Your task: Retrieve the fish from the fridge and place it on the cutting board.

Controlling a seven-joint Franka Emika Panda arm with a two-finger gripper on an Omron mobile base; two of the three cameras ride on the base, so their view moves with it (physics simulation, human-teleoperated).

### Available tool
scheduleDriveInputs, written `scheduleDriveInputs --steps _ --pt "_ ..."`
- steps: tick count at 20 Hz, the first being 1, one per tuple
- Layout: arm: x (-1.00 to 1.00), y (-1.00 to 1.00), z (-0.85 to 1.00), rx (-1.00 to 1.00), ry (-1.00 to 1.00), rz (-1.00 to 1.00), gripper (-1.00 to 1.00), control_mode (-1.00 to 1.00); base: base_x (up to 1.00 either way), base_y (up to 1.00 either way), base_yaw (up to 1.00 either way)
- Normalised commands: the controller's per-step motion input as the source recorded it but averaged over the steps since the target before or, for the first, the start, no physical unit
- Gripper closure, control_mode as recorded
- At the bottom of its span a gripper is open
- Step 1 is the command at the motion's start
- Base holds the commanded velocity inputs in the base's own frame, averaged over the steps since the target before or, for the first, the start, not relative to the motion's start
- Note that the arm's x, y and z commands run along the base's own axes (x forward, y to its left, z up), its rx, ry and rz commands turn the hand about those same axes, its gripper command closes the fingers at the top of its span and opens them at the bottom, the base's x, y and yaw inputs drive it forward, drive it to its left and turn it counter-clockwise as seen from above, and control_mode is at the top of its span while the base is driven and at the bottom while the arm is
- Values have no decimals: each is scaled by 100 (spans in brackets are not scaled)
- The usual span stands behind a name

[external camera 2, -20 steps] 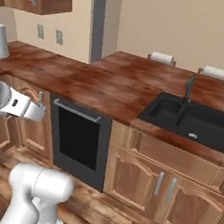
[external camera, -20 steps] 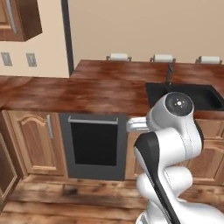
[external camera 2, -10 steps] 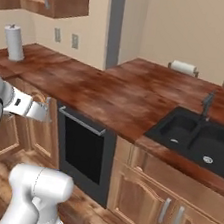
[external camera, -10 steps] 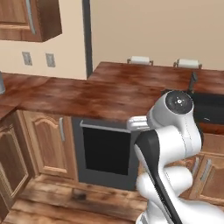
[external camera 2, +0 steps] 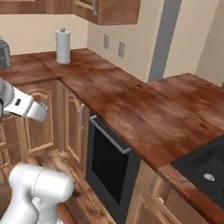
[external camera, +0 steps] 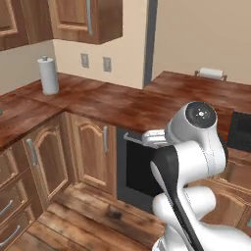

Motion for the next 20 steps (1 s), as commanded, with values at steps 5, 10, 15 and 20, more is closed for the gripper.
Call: scheduleDriveInputs --steps 5,10,15,20 --pt "0 0 0 0 0 0 100 100 52 0 47" --pt "0 0 0 0 0 0 100 100 67 1 53" --pt "0 0 0 0 0 0 100 100 90 0 55" --pt "0 0 0 0 0 0 100 100 94 0 52"
